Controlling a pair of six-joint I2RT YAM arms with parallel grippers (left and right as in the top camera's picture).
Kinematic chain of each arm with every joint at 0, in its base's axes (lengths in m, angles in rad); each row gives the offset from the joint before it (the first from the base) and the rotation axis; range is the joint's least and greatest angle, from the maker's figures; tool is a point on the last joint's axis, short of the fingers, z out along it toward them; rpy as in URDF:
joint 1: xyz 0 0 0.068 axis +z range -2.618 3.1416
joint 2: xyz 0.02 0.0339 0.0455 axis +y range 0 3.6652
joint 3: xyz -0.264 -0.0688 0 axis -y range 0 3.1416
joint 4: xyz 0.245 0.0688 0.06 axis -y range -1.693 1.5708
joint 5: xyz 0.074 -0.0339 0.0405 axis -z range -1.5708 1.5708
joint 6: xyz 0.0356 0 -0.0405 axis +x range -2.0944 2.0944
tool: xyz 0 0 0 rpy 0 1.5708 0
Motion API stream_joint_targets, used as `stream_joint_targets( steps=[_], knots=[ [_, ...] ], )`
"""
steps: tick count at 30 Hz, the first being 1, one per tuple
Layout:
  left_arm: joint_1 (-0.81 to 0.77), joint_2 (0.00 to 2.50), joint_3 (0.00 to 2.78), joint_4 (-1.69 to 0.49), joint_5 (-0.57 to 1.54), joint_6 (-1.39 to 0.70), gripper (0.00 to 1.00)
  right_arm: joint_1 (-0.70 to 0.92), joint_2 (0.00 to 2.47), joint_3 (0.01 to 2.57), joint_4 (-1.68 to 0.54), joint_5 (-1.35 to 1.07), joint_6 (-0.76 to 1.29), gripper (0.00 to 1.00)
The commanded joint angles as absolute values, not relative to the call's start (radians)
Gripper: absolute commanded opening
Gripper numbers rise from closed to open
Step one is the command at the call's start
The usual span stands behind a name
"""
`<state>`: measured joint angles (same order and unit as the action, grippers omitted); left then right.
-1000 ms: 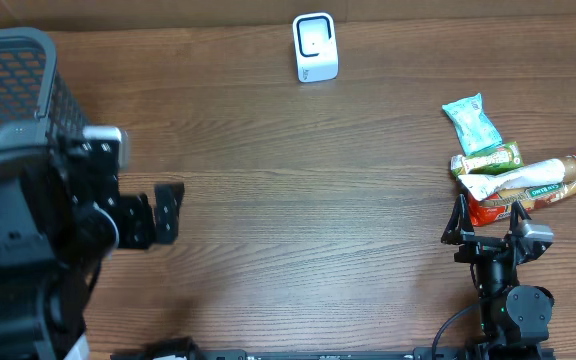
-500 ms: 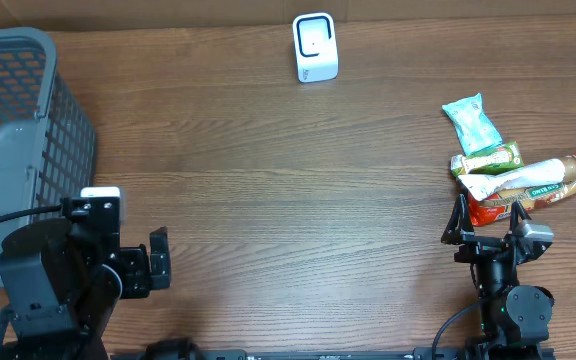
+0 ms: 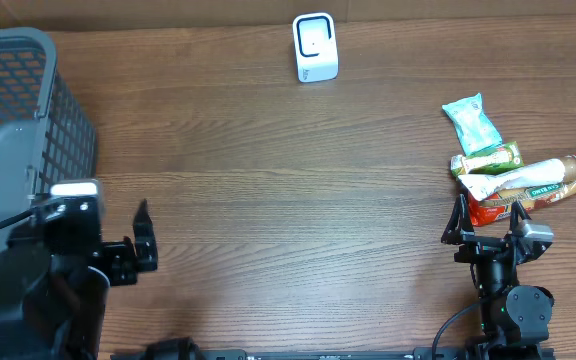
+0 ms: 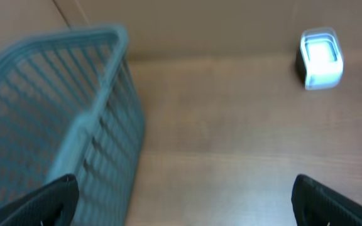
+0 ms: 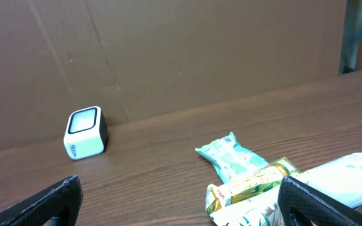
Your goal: Scan the item barcode
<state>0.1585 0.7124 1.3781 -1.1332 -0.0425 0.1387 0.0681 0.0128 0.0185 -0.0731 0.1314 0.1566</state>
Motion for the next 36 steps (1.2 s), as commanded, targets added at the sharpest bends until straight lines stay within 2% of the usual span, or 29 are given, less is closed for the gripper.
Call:
stream_joint_targets(
  steps=[1, 13, 18, 27, 36],
  knots=[
    [0.157, 0.659, 1.324, -1.011, -0.047, 0.153, 1.0, 0.077, 0.003, 0.008, -0.07, 0.138, 0.155, 1.0],
    [0.152, 0.421, 0.817, -0.414, -0.053, 0.154, 0.99, 0.077, 0.003, 0.008, -0.07, 0.138, 0.155, 1.0],
    [0.104, 0.286, 0.572, -0.13, -0.052, 0.154, 1.0, 0.077, 0.003, 0.008, -0.07, 0.138, 0.155, 1.0],
    [0.056, 0.075, 0.337, -0.008, -0.05, 0.153, 1.0, 0.077, 0.003, 0.008, -0.07, 0.138, 0.155, 1.0],
    [0.056, 0.03, 0.192, 0.17, -0.025, 0.154, 1.0, 0.077, 0.003, 0.008, -0.07, 0.138, 0.155, 1.0]
  ],
)
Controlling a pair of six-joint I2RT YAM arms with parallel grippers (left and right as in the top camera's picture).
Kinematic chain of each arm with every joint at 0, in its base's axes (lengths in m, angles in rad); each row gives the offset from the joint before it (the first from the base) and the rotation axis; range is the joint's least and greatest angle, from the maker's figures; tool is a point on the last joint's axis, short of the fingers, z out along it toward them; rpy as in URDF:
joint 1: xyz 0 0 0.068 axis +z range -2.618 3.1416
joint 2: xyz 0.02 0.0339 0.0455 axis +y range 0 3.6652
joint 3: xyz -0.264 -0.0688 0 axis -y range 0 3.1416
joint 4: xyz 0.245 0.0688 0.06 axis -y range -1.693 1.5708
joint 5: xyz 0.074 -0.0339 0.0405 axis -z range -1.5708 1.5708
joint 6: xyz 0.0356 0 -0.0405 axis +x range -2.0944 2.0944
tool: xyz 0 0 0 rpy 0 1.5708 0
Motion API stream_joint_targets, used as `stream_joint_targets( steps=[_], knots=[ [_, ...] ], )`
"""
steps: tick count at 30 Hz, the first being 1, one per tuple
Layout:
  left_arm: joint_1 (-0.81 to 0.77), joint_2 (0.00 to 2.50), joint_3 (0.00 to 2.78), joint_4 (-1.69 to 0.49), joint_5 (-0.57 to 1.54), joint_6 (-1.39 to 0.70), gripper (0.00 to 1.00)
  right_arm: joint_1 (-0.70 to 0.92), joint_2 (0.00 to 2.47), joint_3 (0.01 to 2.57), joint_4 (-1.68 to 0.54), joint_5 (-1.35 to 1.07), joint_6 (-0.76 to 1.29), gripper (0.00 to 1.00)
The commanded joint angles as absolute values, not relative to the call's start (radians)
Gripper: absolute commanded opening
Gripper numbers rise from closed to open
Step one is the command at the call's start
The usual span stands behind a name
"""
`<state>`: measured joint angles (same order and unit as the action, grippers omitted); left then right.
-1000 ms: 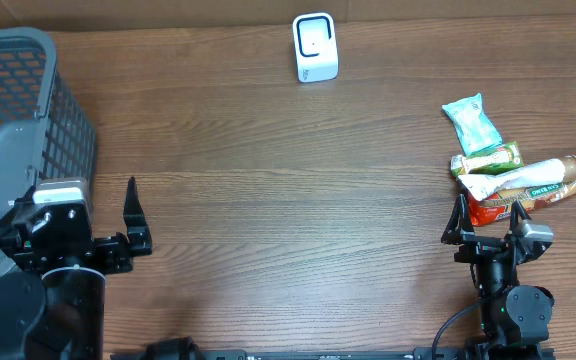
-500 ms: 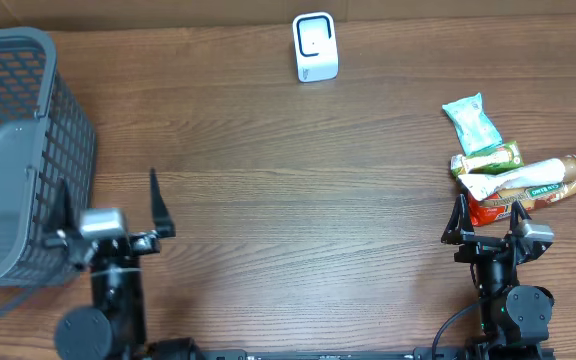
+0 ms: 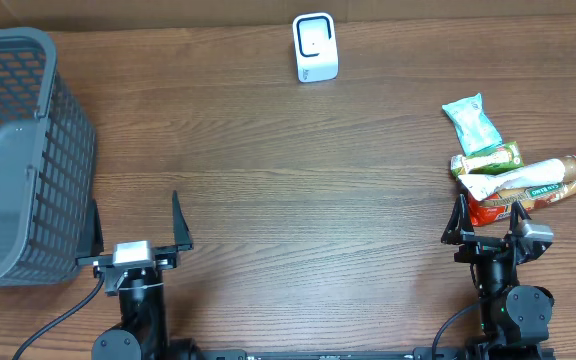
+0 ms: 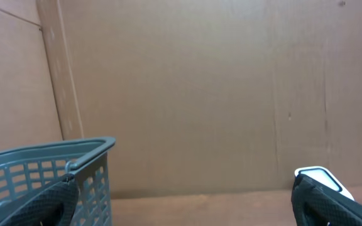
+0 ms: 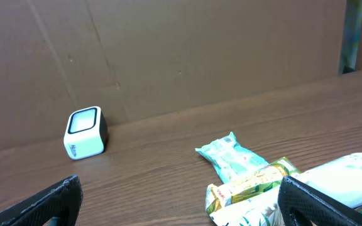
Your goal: Scan the item barcode
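Observation:
A white barcode scanner (image 3: 315, 47) stands at the table's far edge, also showing in the right wrist view as the scanner (image 5: 85, 132) and at the lower right of the left wrist view (image 4: 318, 176). Snack packets lie at the right: a mint-green packet (image 3: 472, 123), a green-gold bar (image 3: 488, 159), and a white and red packet (image 3: 543, 180). My right gripper (image 3: 486, 222) is open just in front of these packets, nothing between its fingers. My left gripper (image 3: 134, 220) is open at the near left beside the basket, holding nothing.
A grey mesh basket (image 3: 13, 150) fills the left side, its rim (image 4: 55, 157) close to my left fingers. A brown cardboard wall (image 5: 187, 56) backs the table. Bare wood lies between the two arms.
My left arm has moved: its gripper was lower and further left near the basket's front corner, and now stands upright at the near left. The right arm and packets are unchanged.

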<state>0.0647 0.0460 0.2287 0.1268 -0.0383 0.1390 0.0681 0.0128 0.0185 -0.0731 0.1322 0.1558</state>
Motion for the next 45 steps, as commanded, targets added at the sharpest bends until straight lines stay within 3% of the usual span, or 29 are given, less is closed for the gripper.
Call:
stream_joint_targets(
  steps=[1, 14, 18, 27, 34, 41, 45],
  knots=[
    [0.056, 0.03, 0.176, 0.199, -0.025, 0.154, 1.0, 0.077, 0.003, 0.008, -0.07, 0.138, 0.155, 1.0],
    [0.056, 0.003, 0.005, 0.487, 0.001, 0.153, 1.0, 0.077, 0.003, 0.008, -0.07, 0.138, 0.155, 1.0],
    [0.056, 0.003, 0.004, 0.48, 0.044, 0.153, 1.0, 0.077, 0.003, 0.008, -0.07, 0.138, 0.155, 1.0],
    [0.056, 0.003, 0.004, 0.248, 0.044, 0.154, 1.0, 0.077, 0.003, 0.008, -0.07, 0.138, 0.155, 1.0],
    [0.056, 0.003, 0.005, 0.205, 0.044, 0.154, 1.0, 0.077, 0.003, 0.008, -0.07, 0.138, 0.155, 1.0],
    [0.056, 0.003, 0.005, -0.073, 0.044, 0.154, 0.99, 0.077, 0.003, 0.008, -0.07, 0.138, 0.155, 1.0],
    [0.056, 0.012, 0.006, -0.078, 0.035, 0.154, 0.99, 0.077, 0.003, 0.008, -0.07, 0.138, 0.155, 1.0]
  ],
)
